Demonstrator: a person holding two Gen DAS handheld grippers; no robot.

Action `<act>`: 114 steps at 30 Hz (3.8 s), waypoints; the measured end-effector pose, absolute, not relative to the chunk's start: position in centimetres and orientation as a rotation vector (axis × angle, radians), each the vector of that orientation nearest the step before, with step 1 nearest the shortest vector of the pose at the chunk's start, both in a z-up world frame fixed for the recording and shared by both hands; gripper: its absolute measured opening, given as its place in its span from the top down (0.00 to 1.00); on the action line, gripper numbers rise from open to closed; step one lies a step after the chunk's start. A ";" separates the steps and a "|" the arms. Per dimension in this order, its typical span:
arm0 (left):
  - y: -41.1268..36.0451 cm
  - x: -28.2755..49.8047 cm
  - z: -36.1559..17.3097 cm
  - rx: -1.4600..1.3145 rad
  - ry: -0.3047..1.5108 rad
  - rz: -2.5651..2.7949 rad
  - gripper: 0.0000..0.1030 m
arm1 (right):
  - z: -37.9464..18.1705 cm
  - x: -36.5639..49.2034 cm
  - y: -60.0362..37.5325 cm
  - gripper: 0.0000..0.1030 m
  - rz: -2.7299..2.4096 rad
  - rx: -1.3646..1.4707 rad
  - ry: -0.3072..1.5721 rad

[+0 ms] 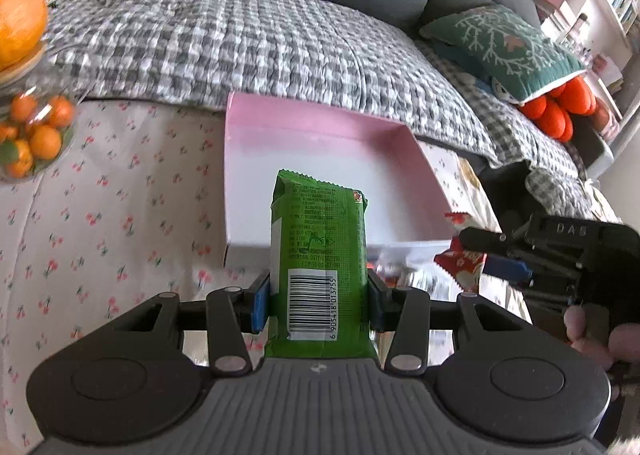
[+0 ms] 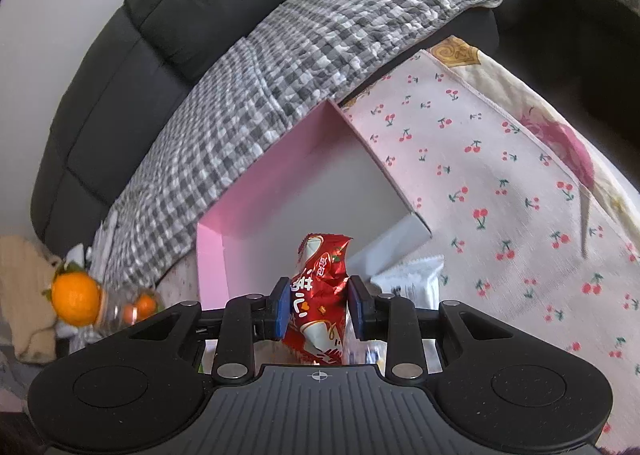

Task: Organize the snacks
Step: 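Lower green pack into box with left tool while right tool drops red candy in, then withdraw both tools from the box back over the snacks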

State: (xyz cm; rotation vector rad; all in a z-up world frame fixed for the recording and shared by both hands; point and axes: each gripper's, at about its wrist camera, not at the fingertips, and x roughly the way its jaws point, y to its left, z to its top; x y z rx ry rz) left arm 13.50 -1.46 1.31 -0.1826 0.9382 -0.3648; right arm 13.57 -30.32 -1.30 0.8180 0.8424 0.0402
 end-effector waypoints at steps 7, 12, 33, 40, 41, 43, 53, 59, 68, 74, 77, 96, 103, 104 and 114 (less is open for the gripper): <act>-3.0 16.8 0.7 -0.168 0.898 -0.348 0.59 | -2.2 15.6 -31.0 0.72 0.019 0.860 0.773; -3.7 19.1 -0.1 -0.163 0.880 -0.325 0.59 | -3.1 16.7 -31.3 0.72 0.003 0.878 0.741; -5.7 20.5 -0.8 -0.018 0.844 -0.281 0.19 | -2.5 17.1 -30.8 0.34 0.004 0.781 0.728; -5.8 19.1 0.1 0.033 0.848 -0.293 0.08 | -1.5 16.2 -30.6 0.22 0.004 0.750 0.757; -5.7 18.8 0.1 0.030 0.852 -0.294 0.07 | -1.4 16.0 -30.6 0.21 0.003 0.744 0.762; -5.4 18.1 0.3 0.027 0.859 -0.295 0.06 | -1.0 15.6 -30.6 0.20 0.001 0.731 0.773; -3.7 15.0 0.8 0.009 0.908 -0.274 0.01 | 0.4 13.1 -30.0 0.15 0.002 0.624 0.838; -2.3 13.2 1.3 0.014 0.932 -0.258 0.01 | 0.9 11.4 -29.6 0.15 0.011 0.565 0.879; 0.3 10.2 1.3 -0.042 0.900 -0.223 0.01 | 1.2 8.8 -28.1 0.15 0.040 0.459 0.913; 1.6 9.0 1.1 -0.040 0.898 -0.224 0.01 | 1.1 7.4 -27.5 0.15 0.052 0.415 0.931; 2.3 8.3 0.8 -0.029 0.906 -0.236 0.01 | 1.0 6.7 -27.1 0.15 0.051 0.387 0.934; 6.9 3.0 -2.1 0.000 1.031 -0.236 0.01 | -3.2 2.2 -24.6 0.15 0.138 0.272 1.089; 7.1 1.6 -3.1 0.046 1.050 -0.371 0.03 | -3.8 1.3 -24.3 0.15 0.186 0.173 1.085; 7.0 1.3 -3.3 0.066 1.046 -0.402 0.04 | -3.8 1.2 -24.2 0.15 0.203 0.159 1.077; 5.9 -0.3 -5.1 0.177 1.126 -0.615 0.13 | -5.6 0.1 -22.1 0.15 0.344 0.059 1.138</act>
